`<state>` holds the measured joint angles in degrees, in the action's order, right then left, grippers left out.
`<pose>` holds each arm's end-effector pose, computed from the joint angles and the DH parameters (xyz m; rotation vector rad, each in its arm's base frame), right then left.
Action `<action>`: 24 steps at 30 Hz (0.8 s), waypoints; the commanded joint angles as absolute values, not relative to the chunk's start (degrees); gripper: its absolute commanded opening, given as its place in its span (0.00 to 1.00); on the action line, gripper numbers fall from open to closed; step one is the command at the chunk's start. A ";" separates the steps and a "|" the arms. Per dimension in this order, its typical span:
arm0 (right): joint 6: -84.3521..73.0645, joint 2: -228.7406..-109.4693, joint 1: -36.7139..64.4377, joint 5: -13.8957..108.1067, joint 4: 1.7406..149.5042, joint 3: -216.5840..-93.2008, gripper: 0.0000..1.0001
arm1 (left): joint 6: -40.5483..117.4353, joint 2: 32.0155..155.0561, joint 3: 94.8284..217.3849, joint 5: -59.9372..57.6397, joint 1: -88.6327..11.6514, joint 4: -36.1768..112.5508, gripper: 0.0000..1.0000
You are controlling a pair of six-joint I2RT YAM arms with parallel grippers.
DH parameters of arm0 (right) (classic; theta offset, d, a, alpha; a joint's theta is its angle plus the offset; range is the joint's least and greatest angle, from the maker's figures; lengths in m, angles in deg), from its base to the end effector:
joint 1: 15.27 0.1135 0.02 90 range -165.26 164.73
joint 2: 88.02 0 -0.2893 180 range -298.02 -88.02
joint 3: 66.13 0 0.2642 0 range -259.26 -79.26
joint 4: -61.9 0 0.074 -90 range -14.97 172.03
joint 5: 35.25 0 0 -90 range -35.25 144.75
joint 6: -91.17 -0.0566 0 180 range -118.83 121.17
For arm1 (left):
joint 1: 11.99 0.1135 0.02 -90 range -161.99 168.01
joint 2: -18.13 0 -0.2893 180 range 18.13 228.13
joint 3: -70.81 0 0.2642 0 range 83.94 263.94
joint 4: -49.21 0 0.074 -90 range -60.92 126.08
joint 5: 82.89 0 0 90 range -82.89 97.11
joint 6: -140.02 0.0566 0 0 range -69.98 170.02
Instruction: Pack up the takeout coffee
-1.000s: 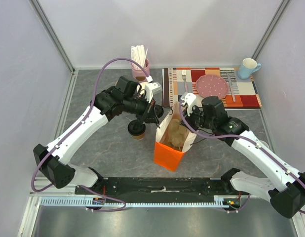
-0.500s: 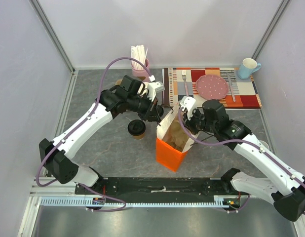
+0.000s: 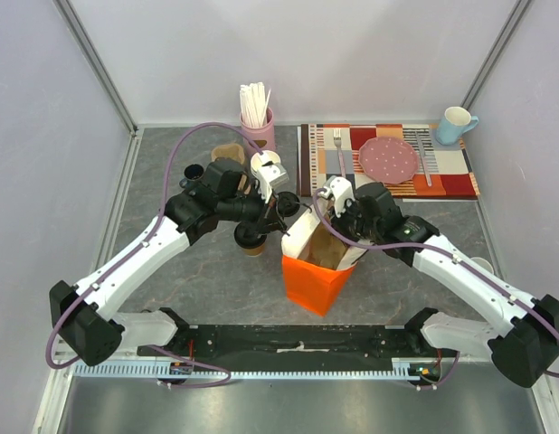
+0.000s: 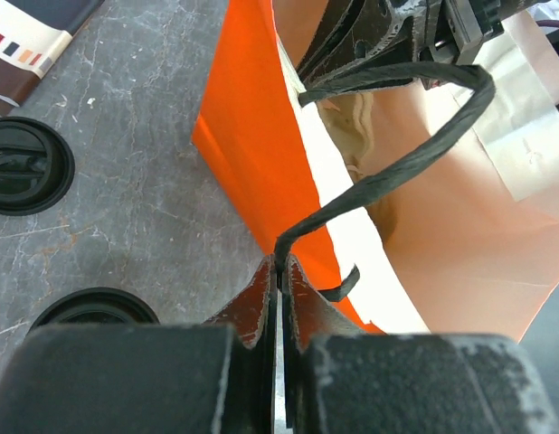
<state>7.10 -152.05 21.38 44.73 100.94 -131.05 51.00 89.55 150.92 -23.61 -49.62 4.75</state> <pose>0.2023 0.1628 0.2976 -0.9133 2.0775 0.4836 0.2108 -0.1991 0.3559 1.0336 2.0015 -0.9408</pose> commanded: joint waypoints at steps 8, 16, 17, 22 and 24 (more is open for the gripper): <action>5.74 -149.46 21.47 51.23 100.87 -129.53 0.29 | 57.23 86.68 148.97 -21.80 -49.96 7.69 0.02; 5.92 -151.92 21.56 49.74 102.71 -135.06 0.52 | 58.02 86.95 150.47 -22.16 -50.05 7.43 0.02; 5.74 -152.01 21.56 49.74 102.97 -135.68 0.56 | 58.02 86.95 150.47 -22.07 -50.05 7.26 0.02; 5.39 -151.48 21.56 48.42 103.24 -139.19 0.80 | 57.06 86.60 151.17 -20.93 -50.14 7.26 0.02; 5.39 -151.39 21.56 46.75 103.15 -140.25 0.98 | 56.79 86.60 151.26 -20.75 -50.13 7.17 0.02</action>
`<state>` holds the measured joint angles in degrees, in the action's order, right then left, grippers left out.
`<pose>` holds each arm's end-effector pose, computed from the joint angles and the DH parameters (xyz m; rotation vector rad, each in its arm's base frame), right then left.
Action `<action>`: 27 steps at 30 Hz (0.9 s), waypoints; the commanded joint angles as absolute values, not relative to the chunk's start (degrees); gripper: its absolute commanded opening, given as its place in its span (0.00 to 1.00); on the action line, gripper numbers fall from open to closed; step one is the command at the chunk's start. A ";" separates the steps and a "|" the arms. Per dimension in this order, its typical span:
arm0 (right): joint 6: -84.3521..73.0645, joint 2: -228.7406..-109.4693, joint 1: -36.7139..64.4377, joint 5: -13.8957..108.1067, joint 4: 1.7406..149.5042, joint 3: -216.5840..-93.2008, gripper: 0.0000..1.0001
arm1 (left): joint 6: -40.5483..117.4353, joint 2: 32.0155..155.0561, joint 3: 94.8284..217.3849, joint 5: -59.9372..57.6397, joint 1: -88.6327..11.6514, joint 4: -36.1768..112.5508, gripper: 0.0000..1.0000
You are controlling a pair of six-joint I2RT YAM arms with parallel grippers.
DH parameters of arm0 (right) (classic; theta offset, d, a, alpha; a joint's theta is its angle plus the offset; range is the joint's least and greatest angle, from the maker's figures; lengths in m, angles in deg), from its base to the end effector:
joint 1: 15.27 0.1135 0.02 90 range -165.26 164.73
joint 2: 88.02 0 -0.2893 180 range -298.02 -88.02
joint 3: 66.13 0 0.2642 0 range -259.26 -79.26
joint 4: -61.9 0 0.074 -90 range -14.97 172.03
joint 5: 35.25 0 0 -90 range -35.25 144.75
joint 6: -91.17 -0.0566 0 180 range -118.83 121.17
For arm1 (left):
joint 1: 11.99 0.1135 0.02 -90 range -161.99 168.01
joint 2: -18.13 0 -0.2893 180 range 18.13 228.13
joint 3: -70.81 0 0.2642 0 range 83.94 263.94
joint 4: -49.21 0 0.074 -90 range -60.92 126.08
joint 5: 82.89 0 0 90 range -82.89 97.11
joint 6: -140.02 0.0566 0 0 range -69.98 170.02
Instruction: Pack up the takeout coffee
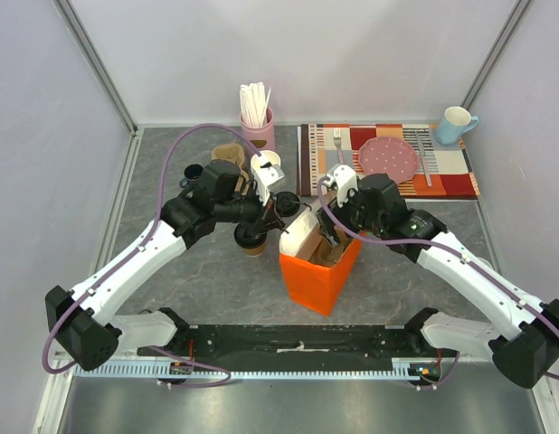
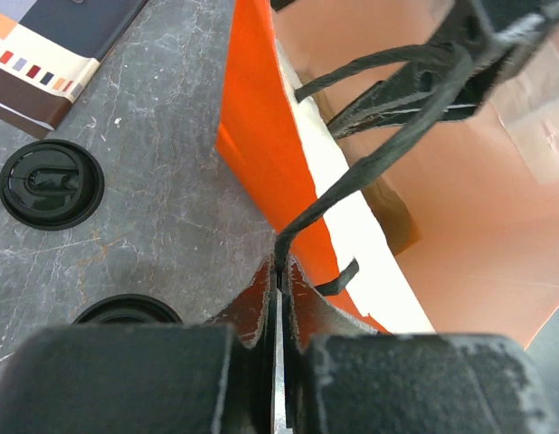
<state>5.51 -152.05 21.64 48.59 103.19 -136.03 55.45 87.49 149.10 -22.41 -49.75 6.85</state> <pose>0.2061 0.1624 0.3251 -0.8390 2.0543 0.4355 0.2058 -0.1947 0.3573 1.0881 1.9105 -0.8770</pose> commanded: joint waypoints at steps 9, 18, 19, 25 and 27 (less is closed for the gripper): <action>4.51 -151.57 21.56 39.64 102.89 -144.21 0.98 | 55.12 86.86 152.84 -20.57 -50.14 7.08 0.02; 2.14 -150.16 21.56 40.42 103.24 -149.48 0.98 | 53.81 88.62 157.59 -22.06 -50.66 6.64 0.02; 2.05 -150.42 21.56 39.90 104.20 -150.27 0.98 | 53.54 88.36 157.33 -22.50 -50.75 6.29 0.02; 4.68 -150.52 21.47 42.61 108.42 -155.46 0.98 | 53.45 85.63 153.02 -21.01 -52.42 9.63 0.02; 5.74 -148.77 21.47 42.44 108.25 -155.20 0.98 | 54.24 85.80 152.50 -21.10 -52.51 9.72 0.02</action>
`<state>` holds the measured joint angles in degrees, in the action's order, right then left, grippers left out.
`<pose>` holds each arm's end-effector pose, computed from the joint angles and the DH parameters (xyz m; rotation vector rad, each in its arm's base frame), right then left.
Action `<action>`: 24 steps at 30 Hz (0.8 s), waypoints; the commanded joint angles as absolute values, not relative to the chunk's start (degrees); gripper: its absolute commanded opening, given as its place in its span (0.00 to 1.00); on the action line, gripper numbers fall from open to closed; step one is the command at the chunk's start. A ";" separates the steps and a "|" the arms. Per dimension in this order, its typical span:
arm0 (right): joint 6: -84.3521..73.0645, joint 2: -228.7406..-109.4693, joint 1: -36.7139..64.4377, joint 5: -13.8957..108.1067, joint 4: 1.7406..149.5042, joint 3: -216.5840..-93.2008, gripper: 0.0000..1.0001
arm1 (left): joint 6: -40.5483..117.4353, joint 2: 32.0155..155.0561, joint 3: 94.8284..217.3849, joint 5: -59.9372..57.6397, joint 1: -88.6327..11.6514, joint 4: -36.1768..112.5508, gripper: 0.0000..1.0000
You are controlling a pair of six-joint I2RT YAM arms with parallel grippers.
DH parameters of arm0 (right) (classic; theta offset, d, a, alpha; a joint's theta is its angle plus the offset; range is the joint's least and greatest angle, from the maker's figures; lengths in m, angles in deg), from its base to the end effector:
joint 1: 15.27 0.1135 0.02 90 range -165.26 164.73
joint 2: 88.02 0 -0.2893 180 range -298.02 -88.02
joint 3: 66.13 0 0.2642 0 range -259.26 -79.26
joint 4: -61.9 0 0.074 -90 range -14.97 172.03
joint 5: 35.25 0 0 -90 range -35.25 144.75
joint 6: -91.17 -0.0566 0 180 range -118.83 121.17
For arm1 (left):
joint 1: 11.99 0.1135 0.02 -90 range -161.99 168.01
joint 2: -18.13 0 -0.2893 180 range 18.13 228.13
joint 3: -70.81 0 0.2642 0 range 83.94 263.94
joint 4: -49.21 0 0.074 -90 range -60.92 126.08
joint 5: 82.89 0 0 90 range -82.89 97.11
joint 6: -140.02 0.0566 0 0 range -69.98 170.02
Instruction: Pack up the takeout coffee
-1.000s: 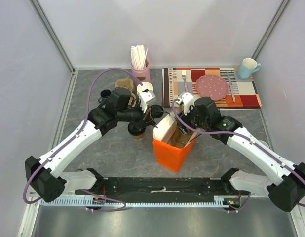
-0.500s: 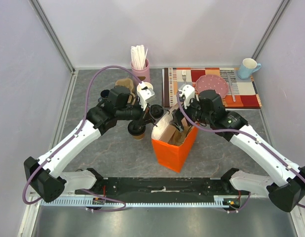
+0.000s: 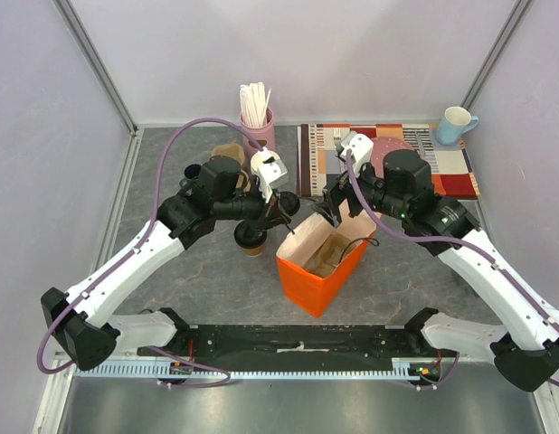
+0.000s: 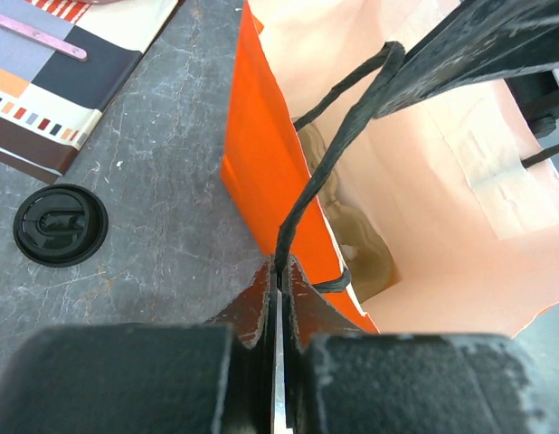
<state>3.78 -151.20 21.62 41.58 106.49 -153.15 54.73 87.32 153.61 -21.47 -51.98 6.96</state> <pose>0.1937 0.1615 0.4327 -0.8123 1.7983 0.6173 0.1991 -0.2023 0.3868 1.0929 1.8230 -0.8880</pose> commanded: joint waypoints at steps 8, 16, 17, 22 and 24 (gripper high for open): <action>7.77 -146.47 21.47 42.88 107.02 -155.19 0.98 | 58.19 83.44 150.82 -22.06 -52.51 10.07 0.85; 3.55 -149.54 21.56 40.86 101.40 -155.37 0.98 | 62.41 82.73 156.09 -22.68 -52.60 4.45 1.00; 2.85 -150.42 21.47 40.60 101.22 -155.55 0.98 | 63.29 82.90 157.14 -22.86 -52.60 3.14 1.00; 2.66 -151.92 21.56 39.98 100.25 -156.77 0.98 | 64.96 82.47 159.25 -25.82 -52.51 0.15 1.00; 2.58 -152.80 21.39 39.72 100.25 -157.39 0.98 | 66.28 82.64 161.62 -28.47 -52.51 -3.11 1.00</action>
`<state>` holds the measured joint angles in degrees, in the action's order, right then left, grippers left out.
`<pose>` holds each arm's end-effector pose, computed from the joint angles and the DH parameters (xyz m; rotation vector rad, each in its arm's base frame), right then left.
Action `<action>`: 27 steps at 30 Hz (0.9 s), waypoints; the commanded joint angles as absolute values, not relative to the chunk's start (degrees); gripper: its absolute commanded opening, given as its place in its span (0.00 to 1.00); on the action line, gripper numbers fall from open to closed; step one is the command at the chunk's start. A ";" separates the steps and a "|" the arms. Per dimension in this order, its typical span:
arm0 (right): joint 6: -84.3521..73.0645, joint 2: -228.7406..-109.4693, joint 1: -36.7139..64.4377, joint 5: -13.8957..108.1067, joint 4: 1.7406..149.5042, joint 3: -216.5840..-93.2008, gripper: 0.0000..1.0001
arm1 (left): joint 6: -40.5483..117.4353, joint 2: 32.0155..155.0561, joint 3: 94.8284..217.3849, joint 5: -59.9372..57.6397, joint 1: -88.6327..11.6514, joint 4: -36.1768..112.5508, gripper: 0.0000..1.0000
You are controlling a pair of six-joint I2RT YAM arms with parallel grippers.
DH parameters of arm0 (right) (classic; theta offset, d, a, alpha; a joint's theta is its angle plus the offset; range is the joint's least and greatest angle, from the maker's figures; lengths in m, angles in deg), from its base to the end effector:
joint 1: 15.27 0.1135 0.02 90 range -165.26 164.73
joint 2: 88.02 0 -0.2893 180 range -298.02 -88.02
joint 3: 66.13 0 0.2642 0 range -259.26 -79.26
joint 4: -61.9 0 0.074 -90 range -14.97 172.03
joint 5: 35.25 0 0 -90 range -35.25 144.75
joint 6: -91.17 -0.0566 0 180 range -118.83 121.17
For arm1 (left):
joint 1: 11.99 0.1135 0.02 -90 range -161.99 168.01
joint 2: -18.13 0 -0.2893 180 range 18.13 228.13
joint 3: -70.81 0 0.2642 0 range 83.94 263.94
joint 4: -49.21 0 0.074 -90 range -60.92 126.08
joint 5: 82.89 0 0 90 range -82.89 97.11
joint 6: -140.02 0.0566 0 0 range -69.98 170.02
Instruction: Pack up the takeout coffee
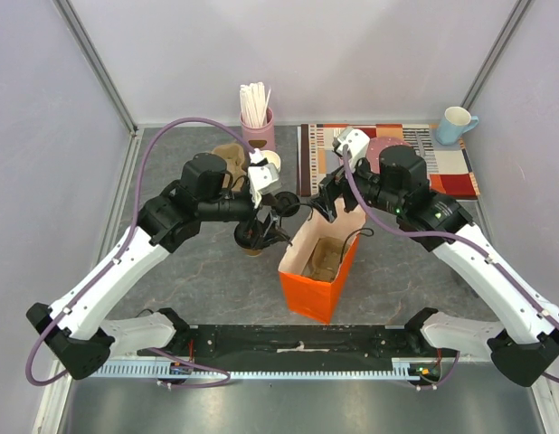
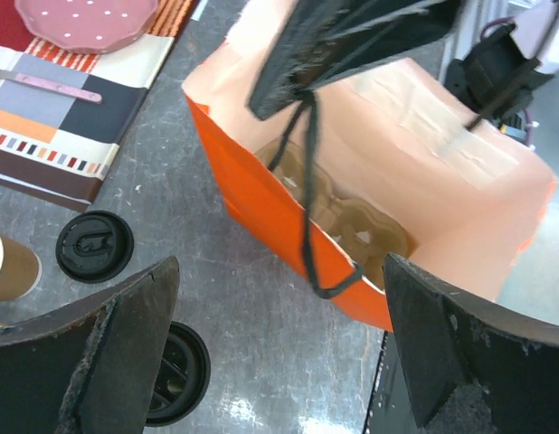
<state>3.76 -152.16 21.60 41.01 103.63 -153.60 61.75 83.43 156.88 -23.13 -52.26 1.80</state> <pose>0.1990 0.1660 0.4377 -0.8074 1.7558 0.6309 0.1769 -0.1872 0.4149 1.2021 1.6874 -0.8460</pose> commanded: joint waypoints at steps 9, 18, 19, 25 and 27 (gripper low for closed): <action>1.79 -152.89 21.47 32.61 98.05 -160.29 0.98 | 66.55 77.82 166.12 -34.18 -49.52 -11.11 1.00; 4.42 -149.55 21.47 31.72 98.84 -159.16 0.98 | 73.39 76.66 157.34 -38.58 -35.75 -15.07 0.95; 4.94 -148.94 21.47 31.81 98.76 -158.28 0.98 | 77.58 78.93 156.28 -39.63 -31.28 -15.59 0.95; 8.28 -149.02 21.47 31.37 99.28 -155.73 0.98 | 110.23 85.01 154.43 -41.32 -25.61 -26.66 0.91; 9.86 -149.37 21.39 32.33 100.77 -156.07 0.98 | 115.57 85.10 151.88 -41.05 -25.70 -26.76 0.91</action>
